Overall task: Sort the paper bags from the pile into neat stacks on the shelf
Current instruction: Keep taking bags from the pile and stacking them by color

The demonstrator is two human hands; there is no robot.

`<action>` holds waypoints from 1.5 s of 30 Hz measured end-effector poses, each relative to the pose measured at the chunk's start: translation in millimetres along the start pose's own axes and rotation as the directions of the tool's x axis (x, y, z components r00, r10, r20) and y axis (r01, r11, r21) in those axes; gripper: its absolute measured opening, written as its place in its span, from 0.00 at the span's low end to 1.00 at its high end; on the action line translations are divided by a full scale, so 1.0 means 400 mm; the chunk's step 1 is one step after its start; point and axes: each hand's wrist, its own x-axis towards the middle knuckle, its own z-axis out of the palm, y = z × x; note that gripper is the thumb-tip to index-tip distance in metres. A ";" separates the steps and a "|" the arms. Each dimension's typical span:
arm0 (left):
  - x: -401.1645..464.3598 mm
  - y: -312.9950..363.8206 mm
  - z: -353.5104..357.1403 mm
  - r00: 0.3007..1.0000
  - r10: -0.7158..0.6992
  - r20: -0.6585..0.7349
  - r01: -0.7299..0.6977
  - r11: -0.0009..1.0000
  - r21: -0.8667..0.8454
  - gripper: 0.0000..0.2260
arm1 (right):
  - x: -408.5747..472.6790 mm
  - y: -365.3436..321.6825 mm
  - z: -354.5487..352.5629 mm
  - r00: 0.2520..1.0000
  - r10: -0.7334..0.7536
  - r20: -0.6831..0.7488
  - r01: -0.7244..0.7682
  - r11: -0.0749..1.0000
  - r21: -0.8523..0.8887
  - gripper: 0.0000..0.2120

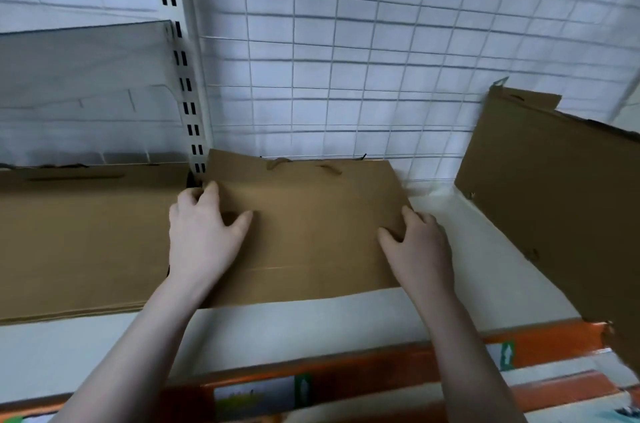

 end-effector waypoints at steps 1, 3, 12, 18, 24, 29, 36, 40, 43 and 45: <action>0.013 0.001 0.010 1.000 -0.001 -0.001 0.001 1.000 0.009 0.30 | 0.018 -0.002 0.005 1.000 0.001 0.007 -0.001 1.000 -0.001 0.28; 0.039 -0.003 0.029 1.000 -0.001 -0.003 0.001 0.999 0.032 0.30 | 0.054 -0.007 0.021 1.000 -0.001 0.016 0.002 1.000 -0.012 0.28; 0.078 -0.033 0.115 0.995 -0.046 0.086 0.032 0.986 0.162 0.31 | 0.120 -0.008 0.111 0.999 -0.036 -0.026 0.030 0.979 -0.199 0.24; 0.073 -0.026 0.142 0.996 -0.033 0.081 0.008 0.957 0.291 0.32 | 0.117 0.016 0.132 0.996 -0.005 -0.089 -0.014 0.978 -0.206 0.24; 0.073 -0.012 0.156 0.994 -0.059 0.093 0.022 0.935 0.353 0.32 | 0.136 0.026 0.128 0.997 0.015 -0.077 -0.028 0.987 -0.161 0.21; 0.066 -0.009 0.164 0.997 -0.049 0.057 0.022 0.919 0.394 0.32 | 0.137 0.025 0.126 0.997 0.027 -0.078 -0.037 0.992 -0.118 0.20; 0.061 0.010 0.180 0.997 -0.057 0.052 0.030 0.911 0.411 0.33 | 0.145 0.049 0.107 0.994 0.082 -0.068 -0.084 0.996 -0.014 0.19; 0.065 0.013 0.184 0.996 -0.070 0.050 0.044 0.909 0.414 0.34 | 0.147 0.059 0.111 0.995 0.065 -0.074 -0.063 0.998 0.024 0.18; 0.062 0.011 0.181 0.996 -0.075 0.043 0.052 0.914 0.403 0.34 | 0.144 0.061 0.111 0.996 0.055 -0.073 -0.052 0.998 0.044 0.18; 0.058 0.011 0.180 0.997 -0.072 0.034 0.053 0.915 0.399 0.34 | 0.142 0.063 0.108 0.997 0.046 -0.057 -0.044 0.998 0.051 0.18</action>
